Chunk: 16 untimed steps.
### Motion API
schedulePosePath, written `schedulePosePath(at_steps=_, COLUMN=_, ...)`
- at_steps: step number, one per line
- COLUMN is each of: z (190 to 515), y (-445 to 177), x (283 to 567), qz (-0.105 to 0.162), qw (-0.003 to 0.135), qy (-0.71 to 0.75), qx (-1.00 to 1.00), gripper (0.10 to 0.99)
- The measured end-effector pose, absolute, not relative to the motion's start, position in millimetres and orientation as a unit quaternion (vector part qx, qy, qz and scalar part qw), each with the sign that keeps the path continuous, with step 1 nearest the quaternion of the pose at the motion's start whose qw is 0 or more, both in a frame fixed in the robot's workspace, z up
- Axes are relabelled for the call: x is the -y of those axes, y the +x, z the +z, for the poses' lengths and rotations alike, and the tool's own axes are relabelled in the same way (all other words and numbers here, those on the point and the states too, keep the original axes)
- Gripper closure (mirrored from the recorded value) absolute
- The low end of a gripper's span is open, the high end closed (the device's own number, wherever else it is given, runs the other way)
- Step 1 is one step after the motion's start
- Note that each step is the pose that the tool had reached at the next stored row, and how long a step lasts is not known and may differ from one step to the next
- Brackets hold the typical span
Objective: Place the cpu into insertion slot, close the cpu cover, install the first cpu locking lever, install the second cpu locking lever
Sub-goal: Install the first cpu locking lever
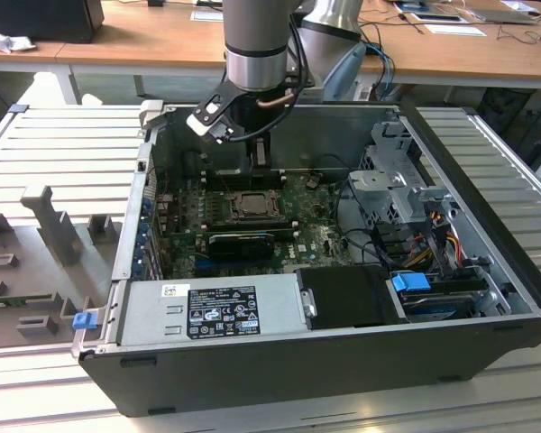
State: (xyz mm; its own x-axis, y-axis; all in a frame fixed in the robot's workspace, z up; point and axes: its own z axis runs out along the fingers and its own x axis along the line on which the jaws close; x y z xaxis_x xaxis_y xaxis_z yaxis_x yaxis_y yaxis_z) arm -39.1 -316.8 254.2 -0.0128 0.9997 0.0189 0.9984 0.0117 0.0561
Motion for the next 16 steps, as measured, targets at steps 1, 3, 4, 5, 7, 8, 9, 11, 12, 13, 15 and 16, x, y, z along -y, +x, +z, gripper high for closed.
schedulePosePath(at_steps=1, z=256, y=-39, x=317, qz=0.027, qw=0.013, qy=0.702, qx=-0.711, gripper=0.98)
schedulePosePath(at_steps=3, z=261, y=-39, x=317, qz=0.027, qw=0.013, qy=0.702, qx=-0.711, gripper=0.98)
schedulePosePath(at_steps=4, z=263, y=-39, x=317, qz=0.027, qw=0.013, qy=0.702, qx=-0.711, gripper=0.98)
schedulePosePath(at_steps=5, z=265, y=-39, x=317, qz=0.026, qw=0.013, qy=0.702, qx=-0.711, gripper=0.98)
schedulePosePath(at_steps=7, z=269, y=-39, x=317, qz=0.026, qw=0.013, qy=0.702, qx=-0.711, gripper=0.98)
schedulePosePath(at_steps=8, z=272, y=-39, x=317, qz=0.026, qw=0.013, qy=0.702, qx=-0.711, gripper=0.98)
schedulePosePath(at_steps=9, z=276, y=-39, x=317, qz=0.026, qw=0.012, qy=0.703, qx=-0.711, gripper=0.98)
schedulePosePath(at_steps=11, z=281, y=-39, x=317, qz=0.025, qw=0.012, qy=0.702, qx=-0.711, gripper=0.98)
schedulePosePath(at_steps=12, z=283, y=-39, x=317, qz=0.025, qw=0.011, qy=0.702, qx=-0.711, gripper=0.98)
schedulePosePath(at_steps=13, z=286, y=-39, x=317, qz=0.025, qw=0.011, qy=0.703, qx=-0.711, gripper=0.98)
schedulePosePath(at_steps=15, z=289, y=-39, x=317, qz=0.025, qw=0.011, qy=0.703, qx=-0.711, gripper=0.98)
schedulePosePath(at_steps=16, z=291, y=-39, x=317, qz=0.025, qw=0.01, qy=0.703, qx=-0.711, gripper=0.98)
